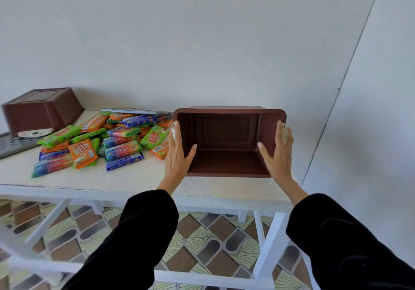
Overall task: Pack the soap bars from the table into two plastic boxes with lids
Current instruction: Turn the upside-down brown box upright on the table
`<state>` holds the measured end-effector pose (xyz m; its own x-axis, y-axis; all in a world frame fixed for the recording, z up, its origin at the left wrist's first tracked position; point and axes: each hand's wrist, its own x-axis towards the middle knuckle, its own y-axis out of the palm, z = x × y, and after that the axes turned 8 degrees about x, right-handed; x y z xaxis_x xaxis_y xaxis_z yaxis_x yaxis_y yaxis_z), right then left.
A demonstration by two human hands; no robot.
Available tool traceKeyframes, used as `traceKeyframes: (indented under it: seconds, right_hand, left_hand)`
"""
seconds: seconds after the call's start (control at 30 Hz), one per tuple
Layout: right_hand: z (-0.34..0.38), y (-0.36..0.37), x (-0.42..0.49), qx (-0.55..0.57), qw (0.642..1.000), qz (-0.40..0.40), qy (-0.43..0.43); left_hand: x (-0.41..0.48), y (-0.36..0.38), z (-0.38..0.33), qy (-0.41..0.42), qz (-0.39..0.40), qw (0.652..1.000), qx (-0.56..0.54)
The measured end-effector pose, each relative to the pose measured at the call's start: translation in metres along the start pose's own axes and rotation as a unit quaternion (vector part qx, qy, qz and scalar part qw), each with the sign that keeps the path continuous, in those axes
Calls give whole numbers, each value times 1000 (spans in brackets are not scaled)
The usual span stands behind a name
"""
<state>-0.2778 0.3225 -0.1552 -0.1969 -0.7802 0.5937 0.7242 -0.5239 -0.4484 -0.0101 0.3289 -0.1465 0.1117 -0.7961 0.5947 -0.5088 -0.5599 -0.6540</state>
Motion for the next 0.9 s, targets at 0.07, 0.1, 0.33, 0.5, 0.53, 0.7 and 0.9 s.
traceKeyframes:
  seconds: [0.07, 0.1, 0.33, 0.5, 0.53, 0.7, 0.9]
  right_hand:
    - [2, -4, 7, 10, 1000, -8, -18]
    - [5, -6, 13, 8, 1000, -16, -24]
    - [40, -21, 53, -104, 989, 12, 101]
    - [37, -21, 58, -147, 977, 78, 130]
    - [36, -21, 60, -154, 974, 95, 137]
    - [21, -21, 70, -135, 954, 183, 194]
    - [15, -17, 82, -1, 938, 211, 276]
  left_hand:
    - [6, -4, -5, -11, -2, 1000, 26]
    - [12, -6, -9, -12, -7, 999, 37]
    - [64, -21, -17, -61, 60, 985, 149]
    - [77, -18, -8, -36, 99, 981, 163]
    - [79, -18, -6, -34, 112, 982, 150]
    - [91, -18, 1, -98, 198, 975, 31]
    - [90, -23, -6, -158, 173, 965, -121]
